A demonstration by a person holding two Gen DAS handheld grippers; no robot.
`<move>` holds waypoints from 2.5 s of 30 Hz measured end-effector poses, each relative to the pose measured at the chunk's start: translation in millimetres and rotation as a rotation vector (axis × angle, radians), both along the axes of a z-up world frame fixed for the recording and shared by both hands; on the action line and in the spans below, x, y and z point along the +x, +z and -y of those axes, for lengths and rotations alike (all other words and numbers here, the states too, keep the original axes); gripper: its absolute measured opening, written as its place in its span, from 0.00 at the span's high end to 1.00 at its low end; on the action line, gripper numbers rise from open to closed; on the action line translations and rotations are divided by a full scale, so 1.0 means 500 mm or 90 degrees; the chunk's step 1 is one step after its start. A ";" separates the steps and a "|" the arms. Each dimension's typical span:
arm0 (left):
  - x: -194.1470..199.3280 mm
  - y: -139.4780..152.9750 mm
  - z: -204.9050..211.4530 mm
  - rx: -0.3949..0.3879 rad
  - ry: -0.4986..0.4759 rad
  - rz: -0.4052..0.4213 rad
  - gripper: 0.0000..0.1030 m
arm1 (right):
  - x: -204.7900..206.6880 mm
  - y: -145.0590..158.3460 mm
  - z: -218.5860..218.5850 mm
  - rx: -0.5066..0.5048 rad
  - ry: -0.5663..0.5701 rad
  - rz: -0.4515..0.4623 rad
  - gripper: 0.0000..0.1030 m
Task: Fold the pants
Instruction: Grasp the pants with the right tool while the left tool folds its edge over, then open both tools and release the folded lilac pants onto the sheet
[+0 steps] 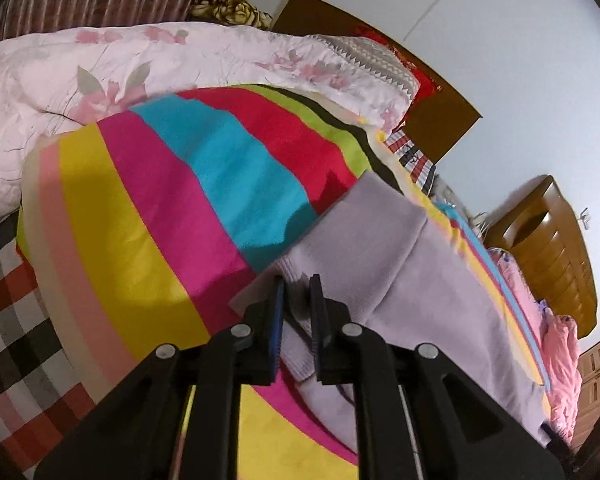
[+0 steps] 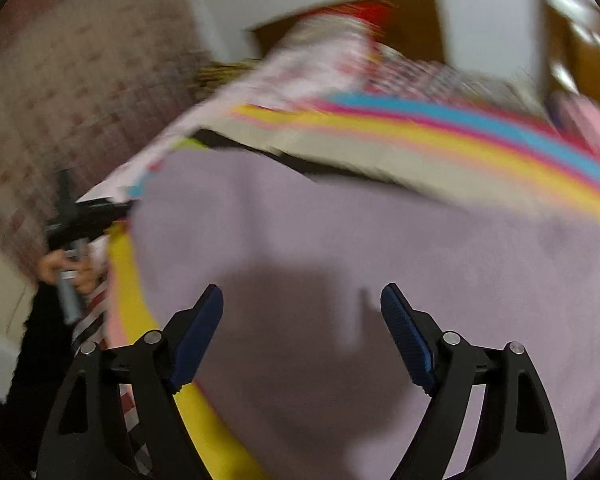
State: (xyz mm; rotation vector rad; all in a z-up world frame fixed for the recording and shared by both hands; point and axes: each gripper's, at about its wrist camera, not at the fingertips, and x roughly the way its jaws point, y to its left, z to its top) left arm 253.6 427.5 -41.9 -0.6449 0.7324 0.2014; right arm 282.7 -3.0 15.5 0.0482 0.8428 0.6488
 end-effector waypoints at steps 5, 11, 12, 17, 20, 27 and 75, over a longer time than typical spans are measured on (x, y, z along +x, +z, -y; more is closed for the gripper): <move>-0.018 -0.018 -0.008 -0.062 0.010 0.020 0.86 | 0.141 0.055 -0.229 -0.039 0.277 0.061 0.23; -0.024 -0.026 0.005 -0.081 0.012 0.025 0.85 | 0.364 -0.014 -0.458 -0.036 0.427 -0.038 0.43; -0.021 -0.029 0.008 -0.079 0.011 0.023 0.85 | 0.390 -0.031 -0.485 -0.036 0.438 -0.057 0.45; -0.025 -0.034 0.009 -0.091 0.025 0.037 0.87 | 0.445 -0.078 -0.538 -0.009 0.467 -0.113 0.57; -0.029 -0.029 0.020 -0.086 0.016 0.049 0.95 | 0.428 -0.071 -0.537 0.004 0.488 -0.106 0.81; -0.071 0.062 0.023 -0.098 0.002 0.118 0.96 | 0.374 0.027 -0.510 0.002 0.461 -0.019 0.90; -0.047 0.009 0.019 -0.078 0.080 0.103 0.88 | 0.351 0.031 -0.623 -0.036 0.489 0.015 0.80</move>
